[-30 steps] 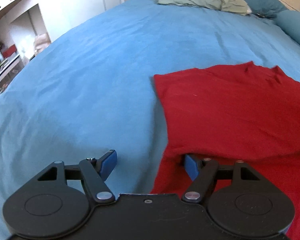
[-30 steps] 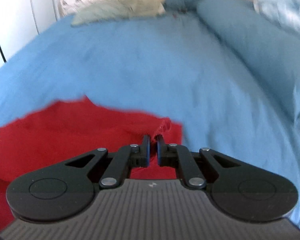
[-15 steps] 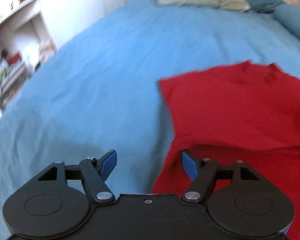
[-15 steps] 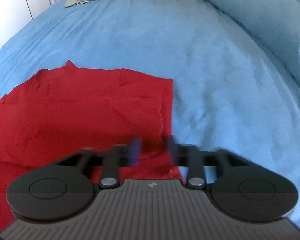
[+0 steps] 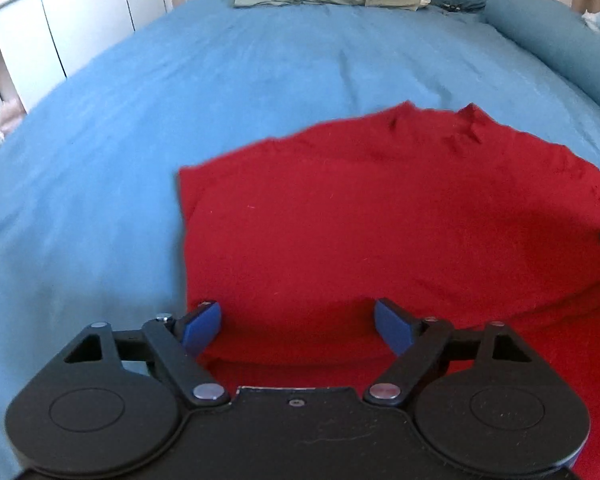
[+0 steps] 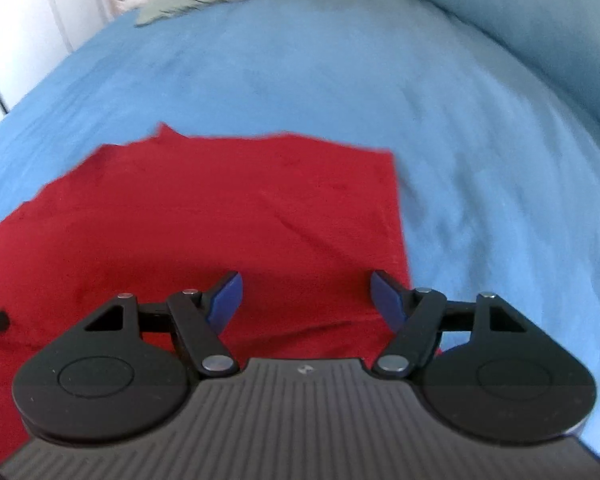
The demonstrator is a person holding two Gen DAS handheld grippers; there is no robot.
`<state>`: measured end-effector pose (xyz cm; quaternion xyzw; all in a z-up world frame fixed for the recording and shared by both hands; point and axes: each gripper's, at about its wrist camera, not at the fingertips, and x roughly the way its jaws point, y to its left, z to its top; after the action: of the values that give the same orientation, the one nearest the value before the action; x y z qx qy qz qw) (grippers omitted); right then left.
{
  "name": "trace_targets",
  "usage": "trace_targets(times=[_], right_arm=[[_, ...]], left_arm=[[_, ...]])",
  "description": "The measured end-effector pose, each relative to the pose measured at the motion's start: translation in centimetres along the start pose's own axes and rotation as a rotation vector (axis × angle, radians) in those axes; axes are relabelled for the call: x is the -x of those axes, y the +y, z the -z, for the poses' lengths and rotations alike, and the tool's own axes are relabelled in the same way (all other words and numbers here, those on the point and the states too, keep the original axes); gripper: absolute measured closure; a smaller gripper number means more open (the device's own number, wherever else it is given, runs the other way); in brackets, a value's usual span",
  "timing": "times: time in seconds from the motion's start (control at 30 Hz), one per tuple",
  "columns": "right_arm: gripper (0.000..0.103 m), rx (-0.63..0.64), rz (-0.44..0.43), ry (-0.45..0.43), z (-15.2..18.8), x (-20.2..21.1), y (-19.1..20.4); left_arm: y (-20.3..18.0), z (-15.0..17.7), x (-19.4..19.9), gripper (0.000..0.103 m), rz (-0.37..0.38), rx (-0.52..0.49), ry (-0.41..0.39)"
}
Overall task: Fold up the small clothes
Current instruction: 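Lower both grippers to the sweater hem and close on it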
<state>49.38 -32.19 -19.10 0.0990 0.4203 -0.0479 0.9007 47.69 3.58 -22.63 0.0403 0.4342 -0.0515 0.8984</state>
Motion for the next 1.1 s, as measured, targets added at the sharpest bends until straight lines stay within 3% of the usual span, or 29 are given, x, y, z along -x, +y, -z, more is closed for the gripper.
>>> trace_targets(times=[0.23, 0.43, 0.53, 0.63, 0.77, 1.0, 1.1], right_arm=[[0.016, 0.008, -0.016, -0.015, 0.1, 1.9, -0.8], [0.013, 0.030, -0.093, -0.131, -0.1, 8.9, -2.2], [0.006, 0.064, -0.133, -0.190, 0.8, 13.8, -3.4], [0.004, 0.131, -0.130, -0.230, 2.5, 18.9, -4.3], [0.003, 0.168, -0.152, -0.217, 5.6, 24.5, -6.3], [0.004, 0.140, -0.129, -0.139, 14.4, 29.4, -8.6], [0.005, 0.120, -0.107, -0.098, 18.3, 29.5, -9.0]], left_arm=[[-0.2, -0.3, 2.1, 0.014, -0.036, -0.015, -0.030], [1.4, -0.2, 10.1, 0.013, -0.094, 0.007, -0.153], [2.0, 1.3, 15.2, 0.013, -0.108, 0.007, -0.184], [2.0, 3.6, 20.0, 0.012, -0.105, 0.012, -0.195], [2.1, 8.1, 24.4, 0.012, -0.081, 0.044, -0.169], [1.6, 16.7, 25.9, 0.013, -0.042, 0.096, -0.087], [1.7, 20.0, 25.3, 0.022, -0.043, 0.112, -0.059]])
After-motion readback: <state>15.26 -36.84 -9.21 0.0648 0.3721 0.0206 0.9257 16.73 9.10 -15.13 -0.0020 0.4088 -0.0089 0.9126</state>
